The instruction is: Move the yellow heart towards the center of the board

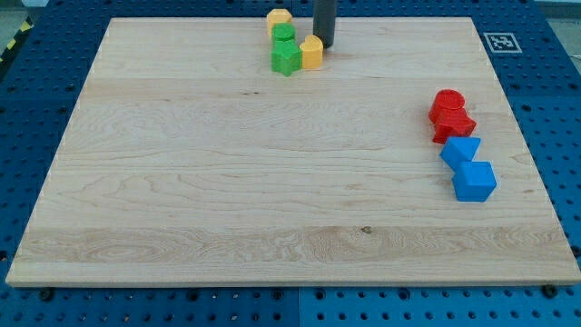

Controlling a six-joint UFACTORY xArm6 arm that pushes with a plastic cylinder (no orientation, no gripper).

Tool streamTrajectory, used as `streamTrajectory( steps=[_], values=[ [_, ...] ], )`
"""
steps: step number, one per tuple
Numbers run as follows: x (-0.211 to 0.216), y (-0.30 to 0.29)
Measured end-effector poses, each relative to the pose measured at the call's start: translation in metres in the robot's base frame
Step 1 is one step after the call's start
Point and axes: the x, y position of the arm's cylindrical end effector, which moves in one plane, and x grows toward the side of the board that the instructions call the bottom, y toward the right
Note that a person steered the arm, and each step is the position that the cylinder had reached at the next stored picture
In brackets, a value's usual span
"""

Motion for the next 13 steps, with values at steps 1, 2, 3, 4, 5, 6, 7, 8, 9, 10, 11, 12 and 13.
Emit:
streamTrajectory(
  steps=[1,2,3,4,5,6,7,8,9,10,11,12,13],
  values=[
    [0.024,0.011],
    [0.042,0.012],
    [-0.001,0.025],
    [-0.031,0.016],
    [-0.032,-0.032],
    [-0.032,-0.045],
    [-0.021,-0.033],
    [0.009,-0.033],
    [0.026,-0.030],
    [0.033,-0.016],
    [0.033,0.003],
    [0.041,0.019],
    [0.046,0.028]
  ],
)
